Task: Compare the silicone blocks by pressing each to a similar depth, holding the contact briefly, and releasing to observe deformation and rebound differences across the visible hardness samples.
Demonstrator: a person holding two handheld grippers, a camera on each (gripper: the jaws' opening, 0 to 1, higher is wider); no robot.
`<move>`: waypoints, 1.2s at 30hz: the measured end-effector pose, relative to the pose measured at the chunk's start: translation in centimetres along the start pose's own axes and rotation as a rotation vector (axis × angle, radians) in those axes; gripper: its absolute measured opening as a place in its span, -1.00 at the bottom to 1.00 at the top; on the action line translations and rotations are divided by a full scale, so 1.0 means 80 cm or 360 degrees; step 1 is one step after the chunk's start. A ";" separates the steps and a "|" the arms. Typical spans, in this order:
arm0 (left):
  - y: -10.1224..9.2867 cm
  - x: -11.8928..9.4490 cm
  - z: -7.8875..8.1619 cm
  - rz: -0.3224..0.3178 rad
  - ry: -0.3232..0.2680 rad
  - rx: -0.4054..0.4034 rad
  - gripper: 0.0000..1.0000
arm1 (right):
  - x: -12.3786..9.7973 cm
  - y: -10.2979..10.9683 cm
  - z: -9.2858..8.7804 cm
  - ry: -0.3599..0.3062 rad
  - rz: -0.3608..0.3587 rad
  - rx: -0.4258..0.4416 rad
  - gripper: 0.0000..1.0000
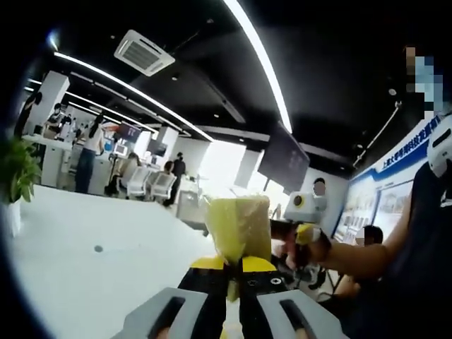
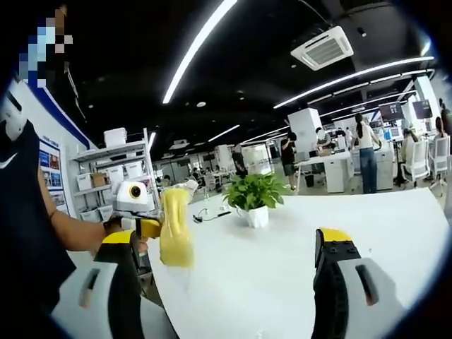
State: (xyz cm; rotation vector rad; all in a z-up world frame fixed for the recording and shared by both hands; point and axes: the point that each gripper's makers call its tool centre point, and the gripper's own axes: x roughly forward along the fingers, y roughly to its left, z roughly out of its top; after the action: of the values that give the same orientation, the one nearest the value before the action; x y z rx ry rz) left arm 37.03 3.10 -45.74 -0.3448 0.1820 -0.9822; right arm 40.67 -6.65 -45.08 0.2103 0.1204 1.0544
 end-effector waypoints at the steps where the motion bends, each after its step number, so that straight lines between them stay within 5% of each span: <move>1: 0.001 0.000 0.001 -0.0002 0.0008 -0.0021 -0.95 | -0.004 -0.002 -0.001 0.0001 -0.0011 0.0001 0.93; 20: 0.032 0.001 -0.019 0.0050 0.0154 -0.0190 -0.95 | -0.078 -0.040 -0.037 0.0041 -0.0238 -0.0071 0.93; 36: 0.077 -0.008 -0.085 0.0106 0.0287 -0.0389 -0.95 | -0.141 -0.065 -0.090 0.0107 -0.0422 -0.0038 0.93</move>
State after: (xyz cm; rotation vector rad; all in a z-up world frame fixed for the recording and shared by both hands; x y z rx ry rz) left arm 39.39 5.37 -54.35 -0.4704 0.4771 -0.9263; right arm 38.11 -18.10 -53.29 0.1333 0.1909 0.7986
